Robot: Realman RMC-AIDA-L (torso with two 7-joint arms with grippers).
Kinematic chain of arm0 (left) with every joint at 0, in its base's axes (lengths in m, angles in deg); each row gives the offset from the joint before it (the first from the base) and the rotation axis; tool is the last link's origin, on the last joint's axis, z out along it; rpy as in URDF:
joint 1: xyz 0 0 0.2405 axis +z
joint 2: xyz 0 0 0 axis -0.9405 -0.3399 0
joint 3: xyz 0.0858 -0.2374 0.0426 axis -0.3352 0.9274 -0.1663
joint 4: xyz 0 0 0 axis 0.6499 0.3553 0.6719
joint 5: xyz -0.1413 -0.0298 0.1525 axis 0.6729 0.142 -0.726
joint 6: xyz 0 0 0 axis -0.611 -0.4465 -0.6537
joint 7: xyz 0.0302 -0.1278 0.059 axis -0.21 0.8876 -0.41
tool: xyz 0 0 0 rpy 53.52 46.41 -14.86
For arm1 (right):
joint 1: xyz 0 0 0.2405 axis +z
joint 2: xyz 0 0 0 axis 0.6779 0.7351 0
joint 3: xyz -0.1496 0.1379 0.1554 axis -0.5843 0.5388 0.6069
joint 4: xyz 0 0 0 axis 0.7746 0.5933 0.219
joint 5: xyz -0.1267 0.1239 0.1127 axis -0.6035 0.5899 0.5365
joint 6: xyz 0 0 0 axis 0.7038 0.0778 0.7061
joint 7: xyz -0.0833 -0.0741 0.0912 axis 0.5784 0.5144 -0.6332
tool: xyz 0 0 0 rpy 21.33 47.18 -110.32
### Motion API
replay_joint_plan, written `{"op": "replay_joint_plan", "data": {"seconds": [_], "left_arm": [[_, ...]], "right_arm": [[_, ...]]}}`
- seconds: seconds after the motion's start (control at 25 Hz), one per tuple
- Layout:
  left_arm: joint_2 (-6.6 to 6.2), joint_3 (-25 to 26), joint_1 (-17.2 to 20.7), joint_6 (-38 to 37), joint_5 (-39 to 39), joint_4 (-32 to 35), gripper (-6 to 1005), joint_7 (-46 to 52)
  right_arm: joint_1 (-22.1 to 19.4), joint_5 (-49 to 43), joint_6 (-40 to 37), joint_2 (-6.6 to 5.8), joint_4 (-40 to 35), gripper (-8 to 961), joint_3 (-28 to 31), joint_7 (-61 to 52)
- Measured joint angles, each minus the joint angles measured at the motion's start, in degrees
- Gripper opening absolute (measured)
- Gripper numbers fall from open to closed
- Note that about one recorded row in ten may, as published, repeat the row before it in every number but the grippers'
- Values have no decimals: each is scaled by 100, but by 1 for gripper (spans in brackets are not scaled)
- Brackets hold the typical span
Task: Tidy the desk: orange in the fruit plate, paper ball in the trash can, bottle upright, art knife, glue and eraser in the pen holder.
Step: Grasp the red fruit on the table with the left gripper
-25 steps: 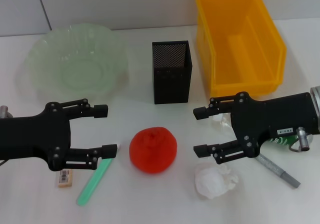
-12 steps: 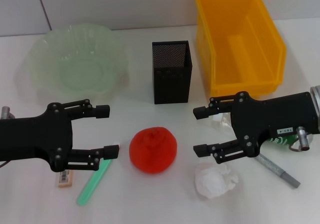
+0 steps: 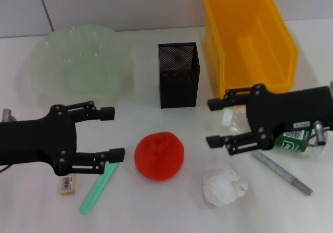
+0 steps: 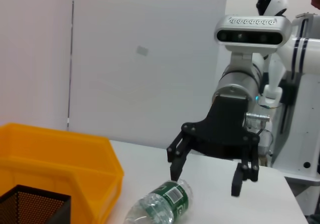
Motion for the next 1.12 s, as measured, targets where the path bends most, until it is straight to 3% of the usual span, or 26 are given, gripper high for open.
{"op": "replay_joint_plan", "data": {"seconds": [0.28,0.72,1.12], "left_arm": [[20,-24,-279,423,21,-509,862,-4],[33,-88,-535,808,34,-1314,862,-747],[60,-727,-540,1394,197,-1548,861,-986]], "right_arm": [[-47,-5,-59,-11,-89,776,429,-12],[-120,-45,-94,-13,-125,776,480,-75],[-166,-420,-460,-6,-331,775,610,-308]]}}
